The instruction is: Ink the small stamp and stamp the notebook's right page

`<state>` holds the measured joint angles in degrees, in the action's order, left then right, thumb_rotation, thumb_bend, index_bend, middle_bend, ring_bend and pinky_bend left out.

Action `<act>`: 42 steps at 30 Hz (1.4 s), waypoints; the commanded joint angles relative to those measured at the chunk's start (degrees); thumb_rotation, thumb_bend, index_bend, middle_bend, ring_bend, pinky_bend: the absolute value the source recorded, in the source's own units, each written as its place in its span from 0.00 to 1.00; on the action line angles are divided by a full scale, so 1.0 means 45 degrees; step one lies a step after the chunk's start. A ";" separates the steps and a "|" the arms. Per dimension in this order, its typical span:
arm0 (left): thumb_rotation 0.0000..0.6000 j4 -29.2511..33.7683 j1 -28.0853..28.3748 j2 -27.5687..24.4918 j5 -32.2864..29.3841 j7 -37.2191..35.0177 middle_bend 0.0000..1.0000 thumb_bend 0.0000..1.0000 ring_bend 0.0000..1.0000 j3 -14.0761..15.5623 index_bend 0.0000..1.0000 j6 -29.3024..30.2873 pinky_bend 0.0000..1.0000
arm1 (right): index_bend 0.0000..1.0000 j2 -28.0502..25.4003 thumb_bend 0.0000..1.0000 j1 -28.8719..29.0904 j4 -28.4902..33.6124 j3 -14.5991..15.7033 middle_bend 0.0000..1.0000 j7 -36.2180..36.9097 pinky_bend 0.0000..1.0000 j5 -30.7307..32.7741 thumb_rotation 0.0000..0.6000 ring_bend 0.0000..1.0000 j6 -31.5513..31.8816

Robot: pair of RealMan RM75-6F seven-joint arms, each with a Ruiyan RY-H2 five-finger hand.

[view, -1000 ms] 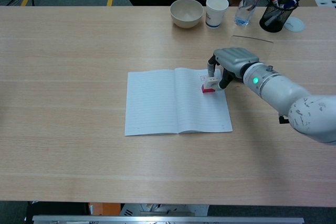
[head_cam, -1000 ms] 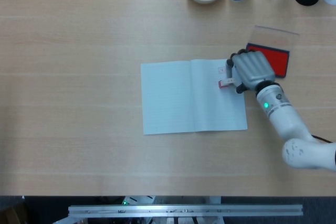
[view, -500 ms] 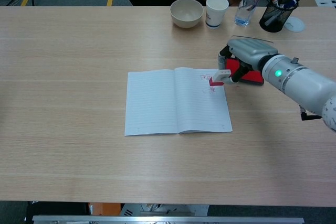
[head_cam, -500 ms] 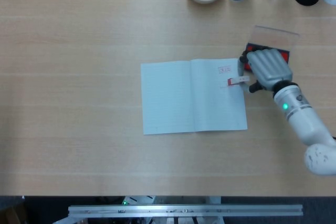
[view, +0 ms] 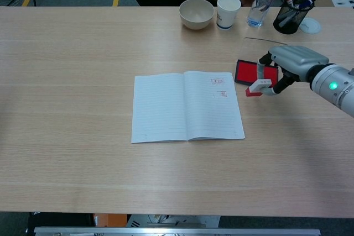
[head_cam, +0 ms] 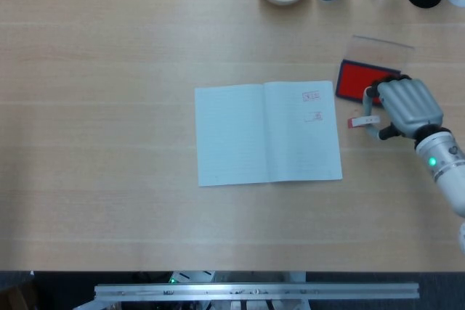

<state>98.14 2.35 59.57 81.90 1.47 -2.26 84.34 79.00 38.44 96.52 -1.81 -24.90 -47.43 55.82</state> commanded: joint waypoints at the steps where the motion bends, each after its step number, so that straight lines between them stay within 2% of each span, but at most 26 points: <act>1: 1.00 0.0002 -0.0010 -0.0008 -0.0008 -0.0001 0.13 0.26 0.11 0.0013 0.13 -0.0007 0.08 | 0.62 0.0020 0.29 -0.0079 -0.0166 0.0126 0.40 -0.0002 0.24 -0.0013 1.00 0.24 -0.0094; 10: 1.00 -0.0010 -0.0009 -0.0010 0.0003 -0.0040 0.13 0.26 0.11 0.0024 0.13 -0.0014 0.08 | 0.62 0.0579 0.29 -0.0254 -0.1361 0.0364 0.40 0.0076 0.24 -0.0087 1.00 0.24 -0.0480; 18: 1.00 0.0007 -0.0001 -0.0003 -0.0034 0.0006 0.13 0.26 0.11 0.0022 0.13 -0.0036 0.08 | 0.62 0.0947 0.29 -0.0382 -0.2078 0.0288 0.38 0.0285 0.25 -0.0328 1.00 0.24 -0.0623; 42: 1.00 0.0038 0.0019 -0.0023 -0.0057 0.0044 0.13 0.26 0.11 0.0019 0.13 -0.0063 0.08 | 0.55 0.1182 0.29 -0.0651 -0.2712 -0.0018 0.35 0.0612 0.25 -0.0593 1.00 0.22 -0.0919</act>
<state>98.30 2.44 59.47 81.64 1.67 -2.16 84.06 84.32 35.51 84.32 -1.90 -22.15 -50.10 51.69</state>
